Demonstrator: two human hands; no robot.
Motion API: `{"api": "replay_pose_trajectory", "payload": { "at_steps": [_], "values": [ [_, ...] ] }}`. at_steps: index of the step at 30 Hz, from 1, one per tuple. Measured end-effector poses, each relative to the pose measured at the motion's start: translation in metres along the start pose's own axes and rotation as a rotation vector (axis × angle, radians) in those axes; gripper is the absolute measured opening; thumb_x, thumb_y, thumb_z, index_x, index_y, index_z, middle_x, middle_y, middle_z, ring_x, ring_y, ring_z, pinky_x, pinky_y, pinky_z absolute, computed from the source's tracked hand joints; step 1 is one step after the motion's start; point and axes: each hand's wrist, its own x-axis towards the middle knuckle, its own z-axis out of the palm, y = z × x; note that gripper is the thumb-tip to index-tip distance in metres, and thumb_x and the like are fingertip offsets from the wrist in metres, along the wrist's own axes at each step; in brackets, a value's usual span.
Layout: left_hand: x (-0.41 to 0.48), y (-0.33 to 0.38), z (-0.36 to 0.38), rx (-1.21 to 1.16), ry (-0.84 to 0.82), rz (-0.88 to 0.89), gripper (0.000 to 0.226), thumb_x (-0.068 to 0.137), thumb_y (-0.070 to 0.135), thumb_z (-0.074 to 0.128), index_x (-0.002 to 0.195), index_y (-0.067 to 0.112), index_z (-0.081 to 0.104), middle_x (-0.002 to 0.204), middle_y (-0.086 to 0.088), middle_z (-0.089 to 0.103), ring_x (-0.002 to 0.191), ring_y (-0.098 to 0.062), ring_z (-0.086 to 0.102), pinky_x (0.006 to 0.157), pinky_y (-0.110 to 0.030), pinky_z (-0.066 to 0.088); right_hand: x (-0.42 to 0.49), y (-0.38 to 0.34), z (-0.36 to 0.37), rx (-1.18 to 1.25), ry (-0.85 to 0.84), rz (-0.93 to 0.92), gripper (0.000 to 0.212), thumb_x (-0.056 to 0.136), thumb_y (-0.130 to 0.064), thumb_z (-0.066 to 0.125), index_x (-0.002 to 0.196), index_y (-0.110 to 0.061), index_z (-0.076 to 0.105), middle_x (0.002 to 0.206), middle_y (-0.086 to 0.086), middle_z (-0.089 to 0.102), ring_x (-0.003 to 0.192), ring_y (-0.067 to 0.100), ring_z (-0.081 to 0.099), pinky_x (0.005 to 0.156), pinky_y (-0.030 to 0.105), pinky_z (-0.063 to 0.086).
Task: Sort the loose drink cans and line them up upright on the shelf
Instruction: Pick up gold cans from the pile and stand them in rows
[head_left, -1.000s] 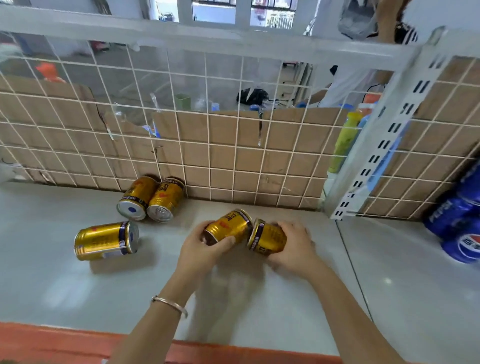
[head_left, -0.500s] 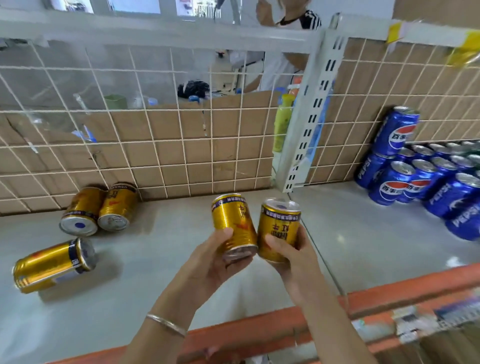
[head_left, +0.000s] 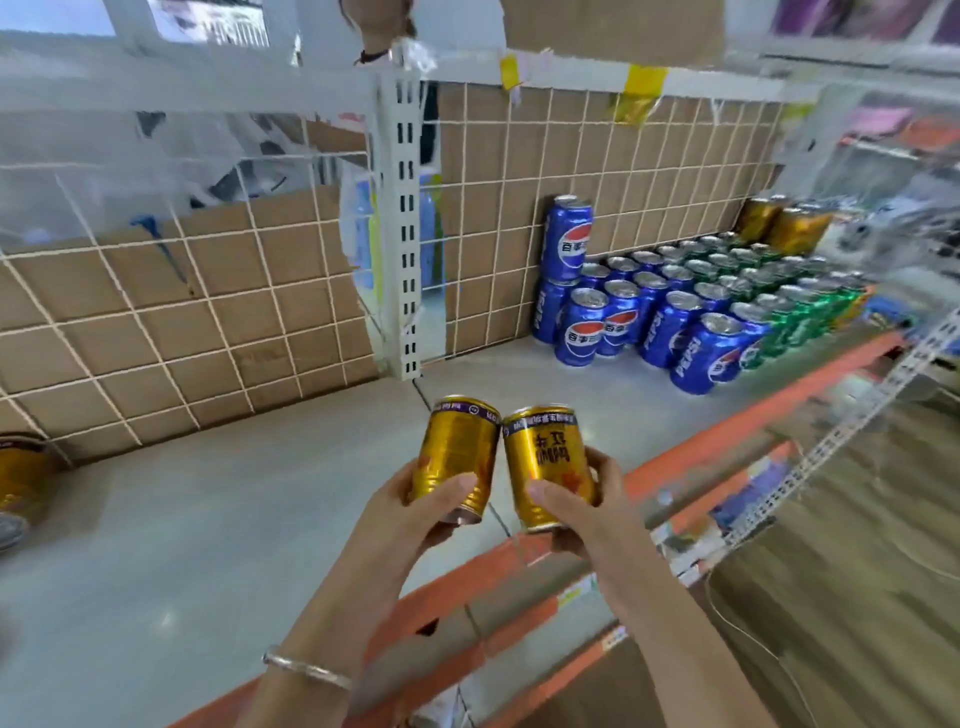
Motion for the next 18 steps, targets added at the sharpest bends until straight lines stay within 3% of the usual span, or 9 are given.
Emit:
{"api": "replay_pose_trajectory", "payload": {
  "at_steps": [4, 6, 9, 12, 14, 18],
  "values": [
    [0.003, 0.0, 0.054, 0.069, 0.024, 0.055, 0.06, 0.065, 0.039, 0.081, 0.115, 0.028, 0.052, 0.09, -0.002, 0.07, 0.064, -0.003, 0.065, 0.063, -0.022, 0.046, -0.014, -0.009, -0.065, -0.05, 0.132, -0.081, 0.084, 0.042, -0.05, 0.08, 0.118, -0.026, 0.054, 0.093, 0.001, 0.068, 0.064, 0.008, 0.065, 0.05, 0.018, 0.046],
    [0.005, -0.001, 0.081, 0.1, 0.011, 0.072, 0.057, 0.06, 0.042, 0.081, 0.109, 0.026, 0.056, 0.088, -0.004, 0.07, 0.06, -0.005, 0.063, 0.058, -0.021, 0.047, -0.021, -0.011, -0.095, -0.013, 0.188, -0.104, 0.078, 0.048, -0.045, 0.082, 0.118, -0.026, 0.053, 0.097, 0.001, 0.066, 0.063, 0.004, 0.065, 0.049, 0.015, 0.045],
    [0.009, -0.008, 0.123, 0.107, -0.003, 0.082, 0.069, 0.043, 0.057, 0.075, 0.1, 0.022, 0.064, 0.082, -0.004, 0.071, 0.061, -0.011, 0.06, 0.061, -0.027, 0.045, -0.026, -0.013, -0.136, 0.105, 0.26, -0.103, 0.075, 0.054, -0.032, 0.088, 0.119, -0.023, 0.052, 0.105, 0.006, 0.065, 0.07, 0.012, 0.067, 0.053, 0.021, 0.049],
    [0.011, -0.017, 0.164, 0.033, -0.017, 0.086, 0.06, 0.045, 0.051, 0.078, 0.095, 0.02, 0.068, 0.073, 0.002, 0.068, 0.061, -0.009, 0.058, 0.062, -0.025, 0.041, -0.031, -0.018, -0.18, 0.205, 0.325, -0.113, 0.064, 0.056, -0.026, 0.077, 0.115, -0.021, 0.053, 0.1, 0.004, 0.066, 0.074, 0.018, 0.067, 0.059, 0.026, 0.054],
    [0.012, -0.021, 0.193, -0.038, -0.018, 0.093, 0.058, 0.043, 0.051, 0.08, 0.091, 0.019, 0.07, 0.073, -0.001, 0.065, 0.065, -0.017, 0.052, 0.064, -0.03, 0.038, -0.035, -0.02, -0.209, 0.235, 0.358, -0.114, 0.061, 0.062, -0.021, 0.077, 0.117, -0.02, 0.051, 0.101, 0.004, 0.065, 0.076, 0.02, 0.067, 0.061, 0.027, 0.053],
    [0.013, -0.025, 0.247, -0.213, -0.005, 0.122, 0.052, 0.042, 0.042, 0.078, 0.084, 0.014, 0.066, 0.074, -0.005, 0.059, 0.064, -0.015, 0.046, 0.059, -0.026, 0.032, -0.042, -0.021, -0.265, 0.298, 0.379, -0.106, 0.062, 0.071, -0.01, 0.075, 0.122, -0.021, 0.041, 0.106, 0.009, 0.06, 0.078, 0.027, 0.064, 0.064, 0.033, 0.049]
  ]
}}
